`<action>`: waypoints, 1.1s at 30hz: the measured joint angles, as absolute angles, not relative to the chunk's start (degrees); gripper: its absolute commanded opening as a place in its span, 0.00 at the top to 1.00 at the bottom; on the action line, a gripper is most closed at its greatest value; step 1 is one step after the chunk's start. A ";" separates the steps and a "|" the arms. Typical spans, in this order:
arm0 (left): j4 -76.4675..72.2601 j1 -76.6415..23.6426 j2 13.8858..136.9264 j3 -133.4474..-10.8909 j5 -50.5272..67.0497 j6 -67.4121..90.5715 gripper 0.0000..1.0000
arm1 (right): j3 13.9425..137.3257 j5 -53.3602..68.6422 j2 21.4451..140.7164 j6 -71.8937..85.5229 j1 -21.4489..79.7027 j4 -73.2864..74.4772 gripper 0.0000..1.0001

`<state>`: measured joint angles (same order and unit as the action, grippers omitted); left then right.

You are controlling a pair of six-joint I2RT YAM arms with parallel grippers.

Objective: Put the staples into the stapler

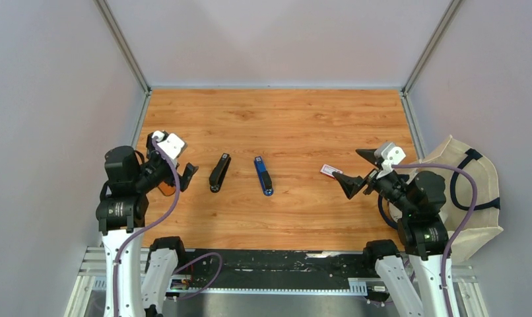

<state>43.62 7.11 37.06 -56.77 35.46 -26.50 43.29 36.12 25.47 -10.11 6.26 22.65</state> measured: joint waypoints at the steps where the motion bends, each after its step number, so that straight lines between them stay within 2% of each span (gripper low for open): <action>1: 43.90 6.74 37.65 -56.75 35.11 -27.77 0.00 | 43.22 36.58 25.50 -10.26 6.33 22.63 0.00; 11: 38.11 -3.31 42.70 -53.21 23.07 -46.89 0.00 | 42.96 38.20 27.94 -11.46 7.07 22.79 0.00; 18: 26.85 -4.89 47.03 -41.95 22.55 -69.49 0.00 | 42.94 38.68 28.03 -11.86 7.07 22.83 0.00; 28: 31.24 -5.17 63.24 -49.91 27.62 -100.09 0.00 | 42.37 38.68 28.56 -12.58 7.07 22.87 0.00; 33: 34.04 -6.20 67.81 -49.63 27.75 -108.40 0.00 | 42.35 38.65 29.74 -13.21 7.14 22.92 0.00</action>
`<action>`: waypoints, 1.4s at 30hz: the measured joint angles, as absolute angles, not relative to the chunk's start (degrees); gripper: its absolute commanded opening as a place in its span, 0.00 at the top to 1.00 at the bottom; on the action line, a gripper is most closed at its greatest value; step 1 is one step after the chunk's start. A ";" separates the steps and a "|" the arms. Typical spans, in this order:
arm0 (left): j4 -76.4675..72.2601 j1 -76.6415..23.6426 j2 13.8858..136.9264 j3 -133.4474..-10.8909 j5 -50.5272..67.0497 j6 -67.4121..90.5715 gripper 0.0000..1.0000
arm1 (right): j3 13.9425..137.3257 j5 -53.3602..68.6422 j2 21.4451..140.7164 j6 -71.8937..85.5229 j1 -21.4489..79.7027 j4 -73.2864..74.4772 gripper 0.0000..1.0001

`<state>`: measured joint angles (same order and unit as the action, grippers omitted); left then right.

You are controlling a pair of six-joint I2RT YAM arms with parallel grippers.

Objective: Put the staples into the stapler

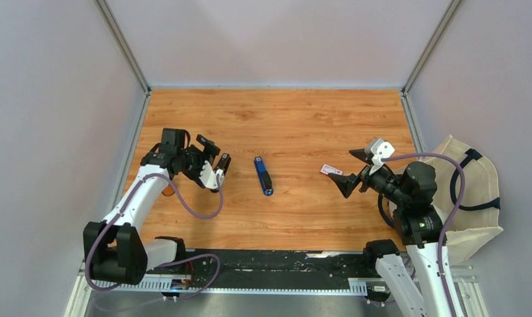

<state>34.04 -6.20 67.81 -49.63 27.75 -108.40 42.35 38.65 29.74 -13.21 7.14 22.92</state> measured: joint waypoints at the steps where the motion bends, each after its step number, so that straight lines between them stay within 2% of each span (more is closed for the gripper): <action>1: 34.24 -6.35 68.53 -49.15 27.75 -109.34 0.00 | 42.35 38.65 29.98 -13.34 7.25 22.92 0.00; 16: 33.95 -12.19 73.84 -41.71 26.74 -112.60 0.00 | 42.02 38.44 31.68 -14.48 8.88 23.09 0.00; 42: 17.91 -25.52 80.42 -40.75 25.93 -110.91 0.02 | 42.00 38.30 31.94 -14.85 8.99 23.07 0.00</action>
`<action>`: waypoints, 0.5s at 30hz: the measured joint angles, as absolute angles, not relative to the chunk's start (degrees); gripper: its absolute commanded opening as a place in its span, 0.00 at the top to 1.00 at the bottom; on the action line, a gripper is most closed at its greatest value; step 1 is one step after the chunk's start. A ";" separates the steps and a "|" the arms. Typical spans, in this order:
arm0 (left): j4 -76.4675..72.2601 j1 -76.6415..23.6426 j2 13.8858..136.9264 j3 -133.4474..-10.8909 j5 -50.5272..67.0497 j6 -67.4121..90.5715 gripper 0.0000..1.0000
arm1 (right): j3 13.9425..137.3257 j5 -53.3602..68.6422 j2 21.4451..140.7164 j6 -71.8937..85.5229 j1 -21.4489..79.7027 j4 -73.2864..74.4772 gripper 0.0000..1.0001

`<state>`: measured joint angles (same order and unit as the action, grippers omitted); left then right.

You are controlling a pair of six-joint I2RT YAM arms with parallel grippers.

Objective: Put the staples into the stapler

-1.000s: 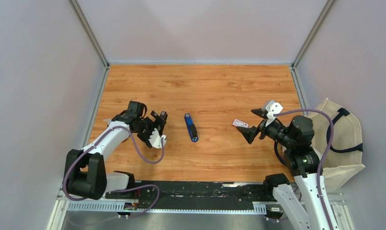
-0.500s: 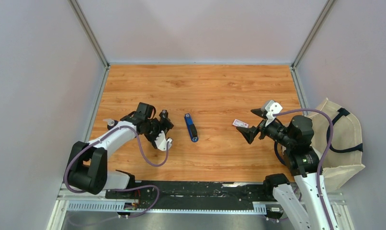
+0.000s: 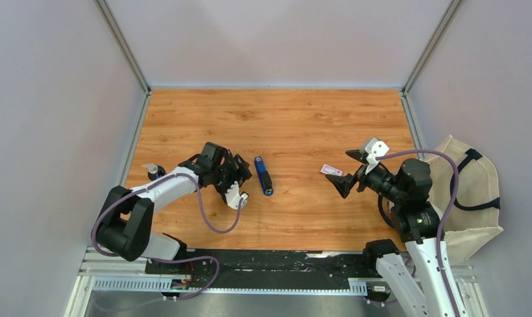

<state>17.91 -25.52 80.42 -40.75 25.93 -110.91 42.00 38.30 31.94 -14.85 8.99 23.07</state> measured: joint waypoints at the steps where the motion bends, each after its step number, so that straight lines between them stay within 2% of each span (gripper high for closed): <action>1: 18.48 -25.52 80.27 -40.95 25.91 -110.69 0.02 | 42.00 38.24 31.94 -14.85 8.99 23.07 0.00; 9: 27.22 -25.52 78.72 -46.65 22.31 -112.01 0.03 | 41.95 37.78 32.69 -14.92 8.99 23.05 0.00; 15: 33.28 -25.52 81.84 -53.01 17.80 -112.88 0.09 | 41.45 37.30 33.41 -15.09 8.99 23.00 0.00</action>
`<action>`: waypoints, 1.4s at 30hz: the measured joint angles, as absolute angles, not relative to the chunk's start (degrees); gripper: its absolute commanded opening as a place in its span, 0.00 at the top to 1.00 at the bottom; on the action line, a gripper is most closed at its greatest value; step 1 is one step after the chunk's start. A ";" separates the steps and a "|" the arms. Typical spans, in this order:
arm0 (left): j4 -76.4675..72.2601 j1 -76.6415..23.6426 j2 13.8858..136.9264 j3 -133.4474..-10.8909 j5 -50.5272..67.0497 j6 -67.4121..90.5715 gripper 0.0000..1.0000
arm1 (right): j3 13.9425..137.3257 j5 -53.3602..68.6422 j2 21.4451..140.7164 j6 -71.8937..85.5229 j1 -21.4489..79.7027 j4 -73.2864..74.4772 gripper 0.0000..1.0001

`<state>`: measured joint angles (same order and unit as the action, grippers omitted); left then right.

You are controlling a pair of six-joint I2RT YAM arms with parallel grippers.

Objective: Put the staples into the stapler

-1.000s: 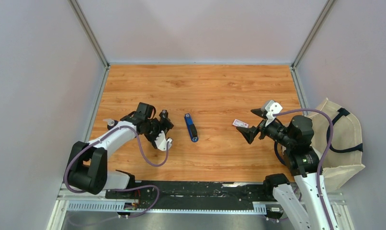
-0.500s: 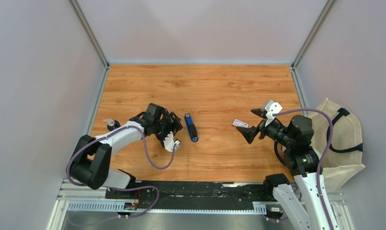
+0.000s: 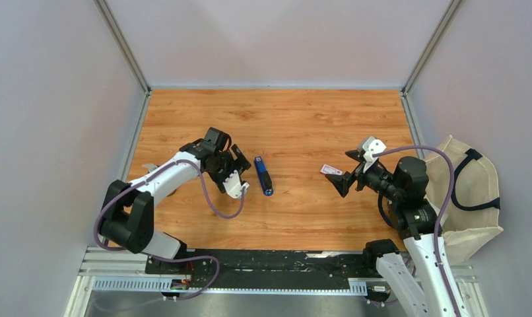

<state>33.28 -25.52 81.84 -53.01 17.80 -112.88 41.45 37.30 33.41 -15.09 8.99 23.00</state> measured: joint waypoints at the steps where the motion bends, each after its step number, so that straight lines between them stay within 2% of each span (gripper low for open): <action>1: 34.17 -25.52 83.13 -53.93 17.10 -112.92 0.11 | 41.25 37.08 33.52 -15.11 8.99 23.00 0.00; 11: 42.24 -25.54 93.38 -61.49 12.34 -113.34 0.27 | 41.08 36.32 34.35 -15.14 8.99 22.96 0.00; 15: 42.96 -25.61 95.00 -63.35 11.53 -113.36 0.40 | 41.08 36.10 34.87 -15.16 8.99 22.94 0.00; 20: 44.10 -25.91 96.88 -63.81 11.14 -113.43 0.44 | 41.06 36.03 35.51 -15.29 8.99 22.87 0.00; 31: 44.82 -26.96 97.30 -63.83 10.13 -113.82 0.71 | 40.99 36.03 35.90 -15.31 8.99 22.83 0.00; 35: 44.77 -27.03 97.27 -63.81 10.02 -113.82 0.87 | 40.58 36.01 35.90 -15.31 8.99 22.81 0.00; 36: 44.77 -27.03 97.23 -63.79 10.00 -113.80 1.00 | 40.45 36.01 35.90 -15.31 8.99 22.83 0.00; 42: 44.23 -27.07 96.20 -62.74 10.70 -112.49 1.00 | 40.12 35.99 35.90 -15.31 8.99 22.81 0.00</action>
